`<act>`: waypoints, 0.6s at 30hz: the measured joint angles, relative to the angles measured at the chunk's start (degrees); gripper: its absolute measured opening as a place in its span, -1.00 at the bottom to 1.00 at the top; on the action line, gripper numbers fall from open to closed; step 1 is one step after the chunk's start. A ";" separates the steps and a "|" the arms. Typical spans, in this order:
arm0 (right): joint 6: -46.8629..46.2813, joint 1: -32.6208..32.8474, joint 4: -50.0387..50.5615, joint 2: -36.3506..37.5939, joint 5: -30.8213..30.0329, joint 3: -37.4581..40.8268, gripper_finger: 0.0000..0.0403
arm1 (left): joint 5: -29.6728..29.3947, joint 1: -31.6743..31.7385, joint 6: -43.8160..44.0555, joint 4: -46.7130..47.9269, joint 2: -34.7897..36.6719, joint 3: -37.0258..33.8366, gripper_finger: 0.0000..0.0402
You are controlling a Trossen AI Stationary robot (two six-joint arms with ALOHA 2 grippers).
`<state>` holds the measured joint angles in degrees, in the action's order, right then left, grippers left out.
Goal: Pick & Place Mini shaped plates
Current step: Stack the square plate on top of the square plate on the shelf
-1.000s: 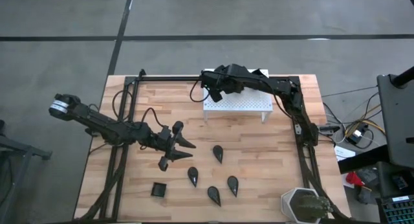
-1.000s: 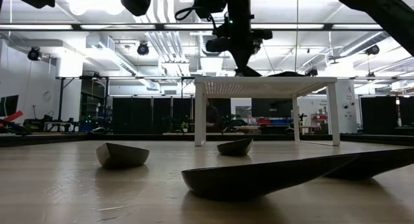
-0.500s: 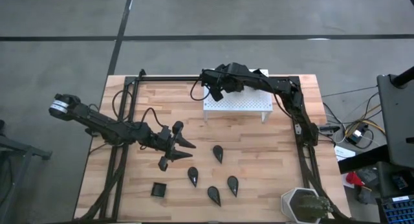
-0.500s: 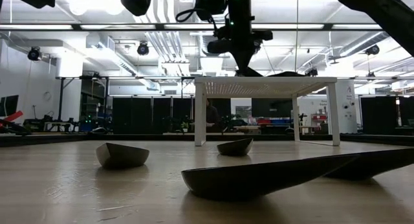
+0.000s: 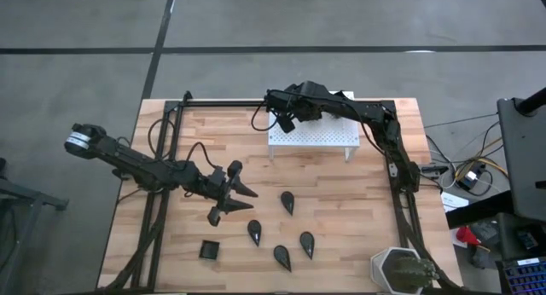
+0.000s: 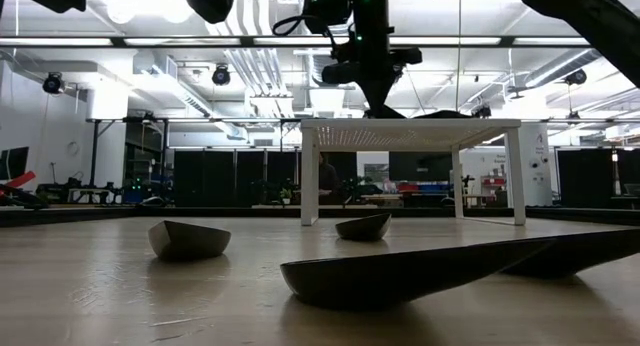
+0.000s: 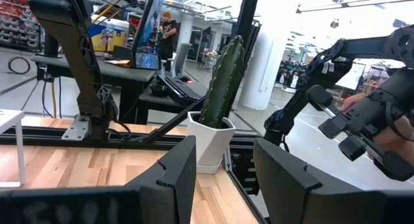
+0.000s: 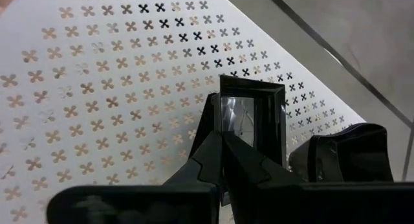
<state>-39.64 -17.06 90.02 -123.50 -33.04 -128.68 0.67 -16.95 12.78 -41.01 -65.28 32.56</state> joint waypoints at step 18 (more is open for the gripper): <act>1.74 -0.18 0.00 0.02 2.05 0.35 -0.96 | 0.93 -0.02 0.46 0.00 0.00 0.00 -0.27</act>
<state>-37.90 -17.24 90.01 -123.48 -30.98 -128.33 1.59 -16.97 13.23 -41.01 -65.28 32.56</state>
